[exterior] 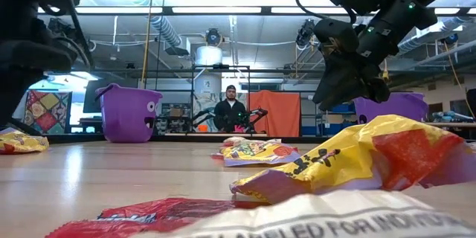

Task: Sort candy by brand, put in halloween buckets
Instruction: Put the yellow candy into the left purple bucket

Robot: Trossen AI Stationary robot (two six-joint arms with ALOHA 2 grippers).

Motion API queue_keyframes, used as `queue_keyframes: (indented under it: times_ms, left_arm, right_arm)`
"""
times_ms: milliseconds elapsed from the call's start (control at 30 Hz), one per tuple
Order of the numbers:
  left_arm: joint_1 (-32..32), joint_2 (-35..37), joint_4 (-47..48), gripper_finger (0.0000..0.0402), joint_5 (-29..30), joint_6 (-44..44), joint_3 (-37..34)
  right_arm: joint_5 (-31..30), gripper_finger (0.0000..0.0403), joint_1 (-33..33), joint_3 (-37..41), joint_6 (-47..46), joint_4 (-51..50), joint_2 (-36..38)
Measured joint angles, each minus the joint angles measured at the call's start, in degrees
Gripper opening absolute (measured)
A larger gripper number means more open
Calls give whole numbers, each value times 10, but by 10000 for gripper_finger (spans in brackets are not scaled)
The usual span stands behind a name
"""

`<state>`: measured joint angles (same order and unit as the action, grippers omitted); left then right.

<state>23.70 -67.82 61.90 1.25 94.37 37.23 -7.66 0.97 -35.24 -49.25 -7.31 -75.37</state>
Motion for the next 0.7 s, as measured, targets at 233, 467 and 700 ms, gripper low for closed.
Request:
queue_keyframes:
  times_ms: [233, 467, 700]
  left_arm:
    - [0, -39, -63, 188, 5, -51, 0]
    - [0, -82, -68, 181, 5, -90, 0]
    - [0, -128, -87, 111, -9, -157, 1]
  right_arm:
    - [4, 116, 0, 0, 2, 0, 0]
    - [6, 116, 0, 0, 6, 0, 0]
    - [14, 116, 0, 0, 14, 0, 0]
